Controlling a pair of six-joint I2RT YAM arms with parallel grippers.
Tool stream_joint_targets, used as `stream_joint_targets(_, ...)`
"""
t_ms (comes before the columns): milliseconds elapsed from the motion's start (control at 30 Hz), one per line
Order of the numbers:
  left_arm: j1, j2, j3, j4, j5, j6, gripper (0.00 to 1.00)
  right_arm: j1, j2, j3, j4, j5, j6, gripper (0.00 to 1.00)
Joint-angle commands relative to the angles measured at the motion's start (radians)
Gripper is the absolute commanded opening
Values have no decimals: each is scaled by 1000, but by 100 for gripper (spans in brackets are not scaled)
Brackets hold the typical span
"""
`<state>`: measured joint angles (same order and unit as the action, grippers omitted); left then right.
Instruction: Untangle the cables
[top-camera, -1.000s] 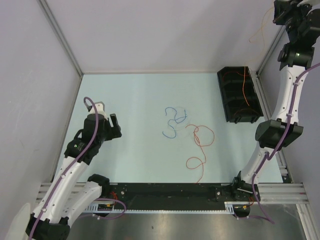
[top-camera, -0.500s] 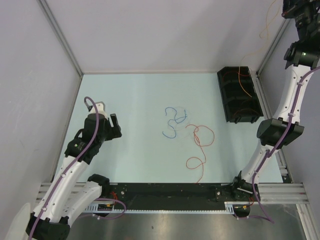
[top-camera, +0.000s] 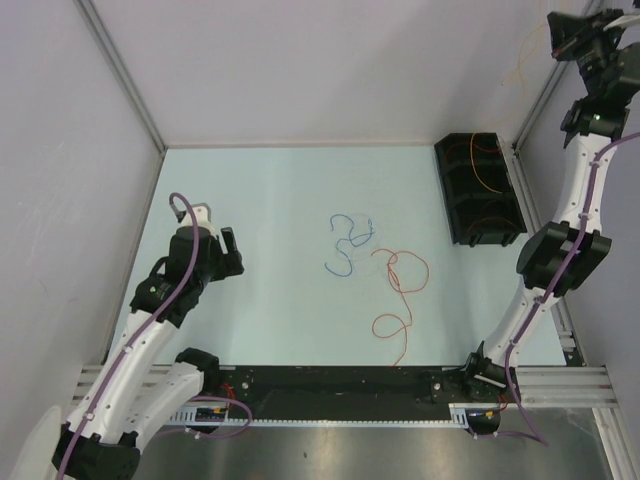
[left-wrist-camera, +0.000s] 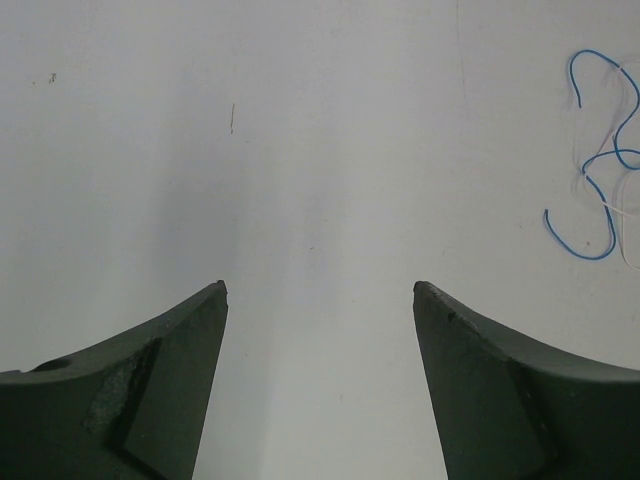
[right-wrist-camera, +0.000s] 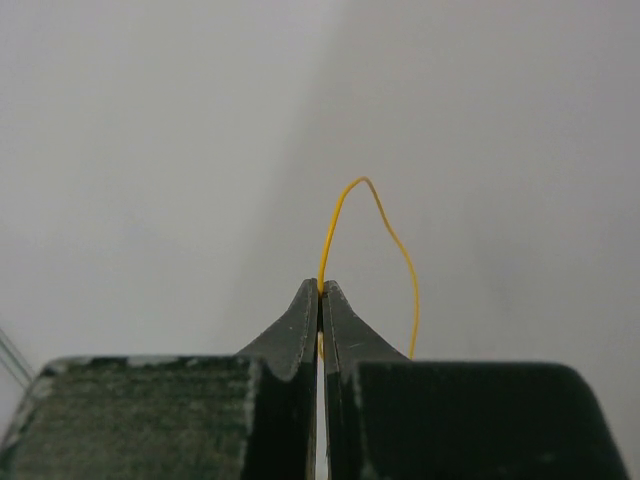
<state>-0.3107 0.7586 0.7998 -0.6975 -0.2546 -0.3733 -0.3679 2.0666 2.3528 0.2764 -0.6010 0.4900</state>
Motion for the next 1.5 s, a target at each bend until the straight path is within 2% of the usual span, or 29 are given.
stream_joint_targets(0,9,-8,4,23,2,17,80,-16,-146,-211,177,-22,41,0)
stream_joint_targets(200,9,-25,3,27,21,22,80,-16,-239,-371,185,-20,55,0)
stream_joint_targets(233,9,-28,1,29,25,24,80,-17,-291,-467,190,-1,52,0)
stream_joint_targets(367,7,-44,-1,33,35,27,80,-19,-408,-667,210,72,30,0)
stream_joint_targets(567,7,-64,-4,44,60,31,80,-17,-500,-805,57,210,-22,0)
stream_joint_targets(767,9,-87,-8,49,72,34,81,21,-493,-831,-75,355,-97,0)
stream_joint_targets(1033,9,-101,-10,50,69,34,81,75,-416,-797,-160,444,-125,0)
stream_joint_targets(1200,9,-104,-10,52,71,34,81,93,-399,-829,-171,490,-136,0)
stream_joint_targets(1467,9,-104,-11,52,75,34,81,145,-361,-866,-138,475,-136,0)
